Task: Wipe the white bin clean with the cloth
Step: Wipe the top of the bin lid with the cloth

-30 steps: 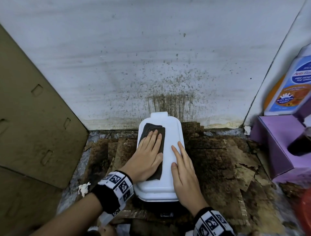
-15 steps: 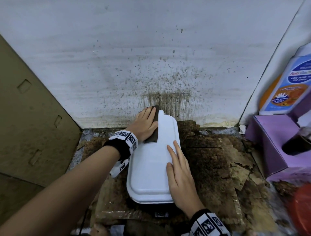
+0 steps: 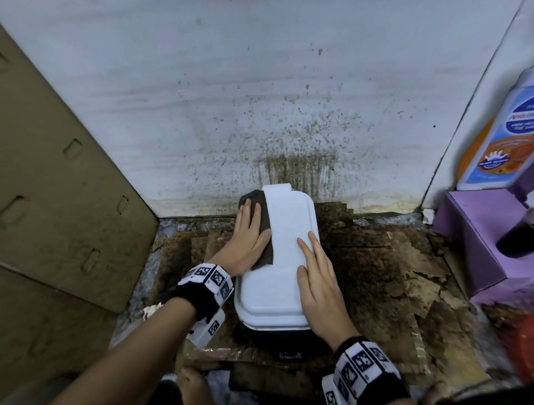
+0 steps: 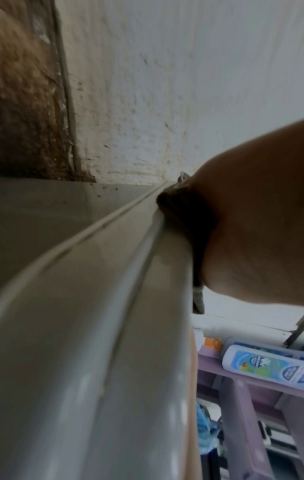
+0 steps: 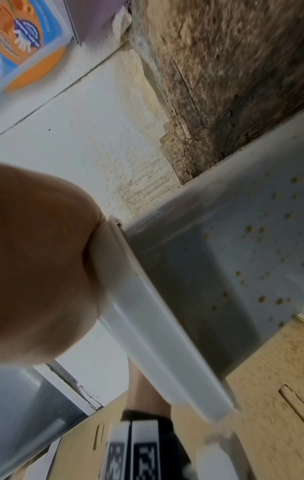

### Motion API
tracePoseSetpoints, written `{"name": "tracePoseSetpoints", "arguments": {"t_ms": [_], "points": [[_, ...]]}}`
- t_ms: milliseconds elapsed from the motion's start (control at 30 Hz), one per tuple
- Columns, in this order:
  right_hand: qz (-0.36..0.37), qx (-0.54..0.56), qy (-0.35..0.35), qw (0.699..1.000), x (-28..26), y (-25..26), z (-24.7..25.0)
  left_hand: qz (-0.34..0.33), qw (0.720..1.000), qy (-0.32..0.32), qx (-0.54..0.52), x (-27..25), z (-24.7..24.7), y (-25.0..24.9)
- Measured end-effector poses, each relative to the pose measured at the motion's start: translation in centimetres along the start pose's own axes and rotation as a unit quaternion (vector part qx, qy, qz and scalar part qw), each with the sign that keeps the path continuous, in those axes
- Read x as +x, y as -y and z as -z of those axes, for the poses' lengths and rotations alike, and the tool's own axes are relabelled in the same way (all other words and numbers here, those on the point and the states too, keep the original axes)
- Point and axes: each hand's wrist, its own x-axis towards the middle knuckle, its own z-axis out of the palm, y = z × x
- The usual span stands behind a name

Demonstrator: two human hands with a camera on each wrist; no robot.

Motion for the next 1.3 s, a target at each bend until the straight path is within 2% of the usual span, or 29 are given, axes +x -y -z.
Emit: {"name": "tracePoseSetpoints", "arguments": {"t_ms": [233, 433, 667, 800, 967, 1167, 1300], "points": [[-0.001, 0.003, -0.012, 1.000, -0.1, -0.1, -0.2, -0.019, 0.999, -0.018, -0.029, -5.0, -1.9, -0.2], [0.003, -0.004, -0.022, 1.000, -0.3, -0.1, -0.2, -0.052, 0.996, -0.062, -0.031, -10.2, -4.7, -0.3], [0.000, -0.015, -0.022, 1.000, -0.4, -0.1, -0.1, -0.033, 0.995, -0.090, -0.022, -13.9, -7.5, -1.4], [-0.007, -0.006, -0.019, 1.000, -0.1, -0.3, -0.2, -0.043, 0.994, -0.103, -0.008, -13.4, -7.8, -1.4], [-0.006, -0.004, -0.019, 1.000, 0.1, -0.4, -0.3, -0.055, 0.995, -0.069, -0.042, -11.4, -5.9, -0.5], [-0.002, 0.005, -0.020, 1.000, 0.1, -0.5, -0.2, -0.050, 0.996, -0.013, -0.078, -6.0, -2.4, 0.3], [-0.007, 0.009, -0.009, 1.000, 0.1, -0.4, -0.1, -0.050, 0.997, 0.001, -0.055, -2.8, -0.5, 0.7]]}}
